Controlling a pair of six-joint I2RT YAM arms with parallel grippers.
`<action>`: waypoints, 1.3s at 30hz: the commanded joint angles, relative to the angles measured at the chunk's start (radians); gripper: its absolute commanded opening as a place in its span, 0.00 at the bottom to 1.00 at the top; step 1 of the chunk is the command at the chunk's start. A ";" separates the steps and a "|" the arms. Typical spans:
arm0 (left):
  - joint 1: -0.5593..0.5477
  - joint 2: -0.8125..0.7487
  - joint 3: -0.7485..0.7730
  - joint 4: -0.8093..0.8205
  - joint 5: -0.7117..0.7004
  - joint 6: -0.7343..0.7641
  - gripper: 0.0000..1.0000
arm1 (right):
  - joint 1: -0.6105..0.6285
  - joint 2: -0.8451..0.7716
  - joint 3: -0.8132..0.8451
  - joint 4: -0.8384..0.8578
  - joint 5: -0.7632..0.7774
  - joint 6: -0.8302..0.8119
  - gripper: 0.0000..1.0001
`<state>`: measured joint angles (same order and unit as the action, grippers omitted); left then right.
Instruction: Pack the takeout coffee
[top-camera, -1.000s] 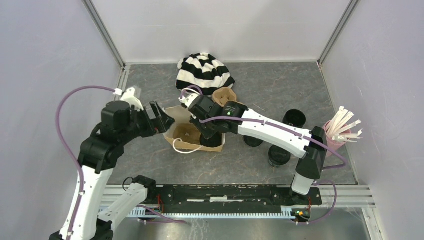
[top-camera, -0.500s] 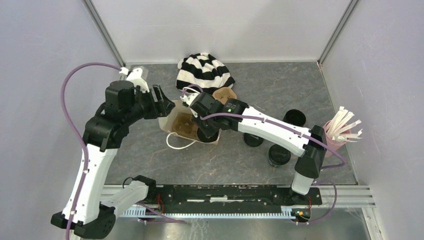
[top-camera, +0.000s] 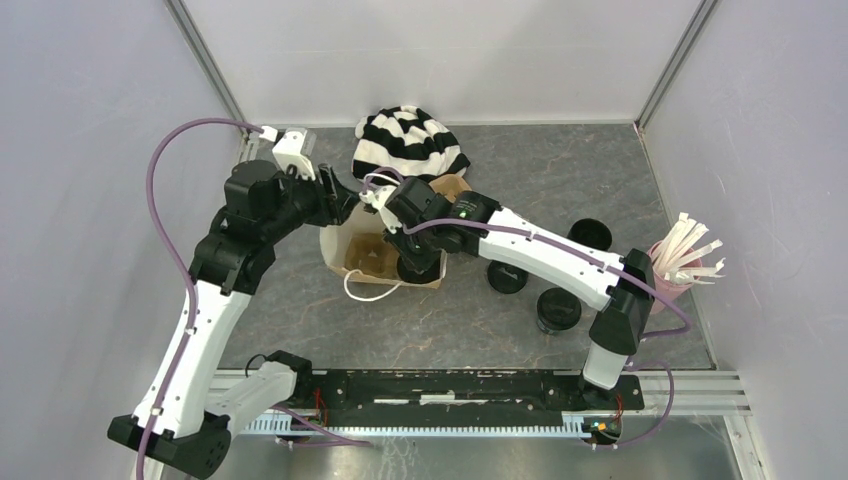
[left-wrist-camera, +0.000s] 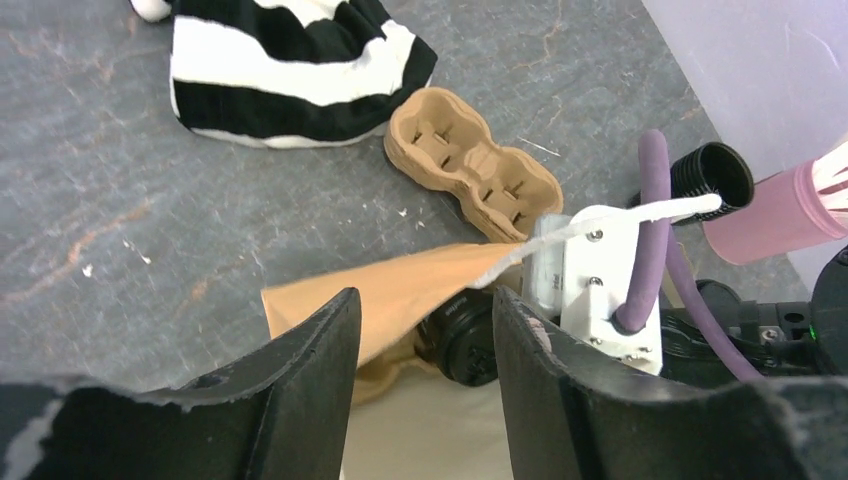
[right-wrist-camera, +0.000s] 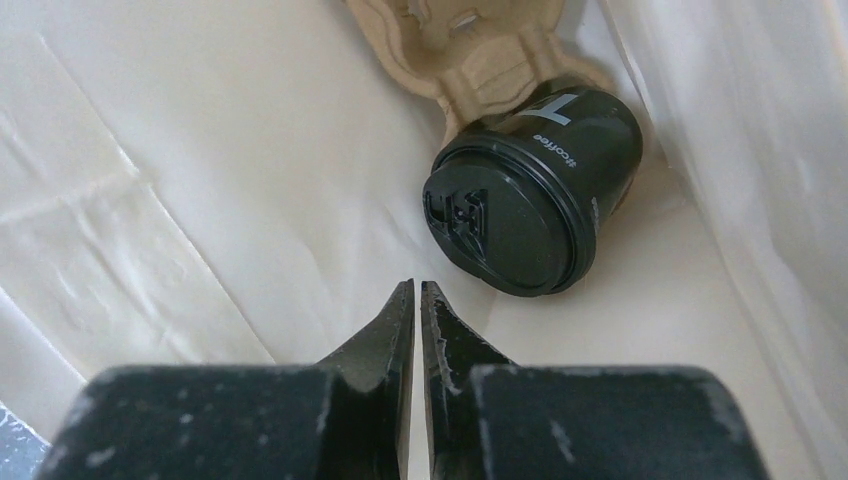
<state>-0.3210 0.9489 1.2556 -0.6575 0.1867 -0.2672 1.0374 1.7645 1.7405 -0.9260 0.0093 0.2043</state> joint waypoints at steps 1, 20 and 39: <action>-0.001 0.030 0.004 0.113 0.030 0.104 0.61 | -0.024 -0.017 0.034 0.025 -0.054 -0.072 0.11; -0.001 0.069 -0.095 0.310 0.257 0.077 0.63 | -0.066 0.017 0.061 0.030 -0.203 -0.163 0.09; -0.001 0.085 -0.128 0.481 0.207 -0.033 0.02 | -0.071 0.038 0.059 -0.058 -0.168 -0.316 0.20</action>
<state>-0.3164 1.0809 1.1263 -0.2382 0.4118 -0.2405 0.9604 1.8084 1.7832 -0.9703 -0.1776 -0.0540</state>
